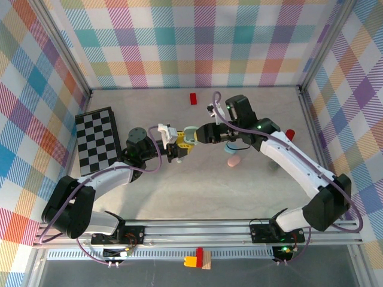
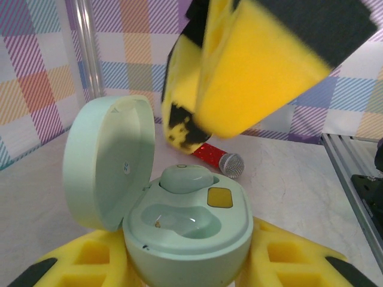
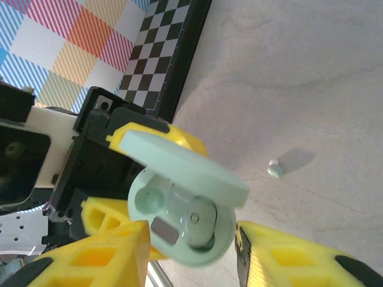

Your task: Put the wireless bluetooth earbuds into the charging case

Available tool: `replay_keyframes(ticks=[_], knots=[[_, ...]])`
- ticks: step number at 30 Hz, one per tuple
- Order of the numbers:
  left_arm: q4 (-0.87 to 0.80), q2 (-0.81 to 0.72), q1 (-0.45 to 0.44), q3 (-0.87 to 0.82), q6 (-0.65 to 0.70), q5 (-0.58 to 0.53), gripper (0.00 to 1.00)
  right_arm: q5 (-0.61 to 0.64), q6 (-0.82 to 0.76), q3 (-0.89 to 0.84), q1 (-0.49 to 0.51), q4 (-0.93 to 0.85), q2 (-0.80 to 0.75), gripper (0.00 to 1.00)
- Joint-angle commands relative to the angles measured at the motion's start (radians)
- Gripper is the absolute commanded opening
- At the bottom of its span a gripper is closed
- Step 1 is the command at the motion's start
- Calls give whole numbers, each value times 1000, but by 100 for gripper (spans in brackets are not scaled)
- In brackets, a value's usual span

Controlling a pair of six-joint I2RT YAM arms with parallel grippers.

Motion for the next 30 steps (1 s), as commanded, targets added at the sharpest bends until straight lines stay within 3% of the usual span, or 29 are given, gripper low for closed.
replay_keyframes(ticks=[1, 7, 11, 17, 23, 30], knots=[[82, 12, 20, 19, -15, -7, 31, 26, -10, -60, -9, 94, -88, 45], [217, 39, 103, 8, -113, 25, 30, 187, 119, -203, -22, 189, -172, 47], [334, 50, 162, -7, -191, 35, 30, 233, 156, -258, -22, 205, -142, 49], [420, 13, 242, -38, -269, 28, 30, 143, 226, -277, -18, 262, 32, 49], [354, -72, 273, -63, -250, 3, 30, 43, 477, -274, 38, 446, 256, 47], [316, -106, 273, -69, -232, -2, 30, 132, 814, -295, 140, 722, 435, 44]])
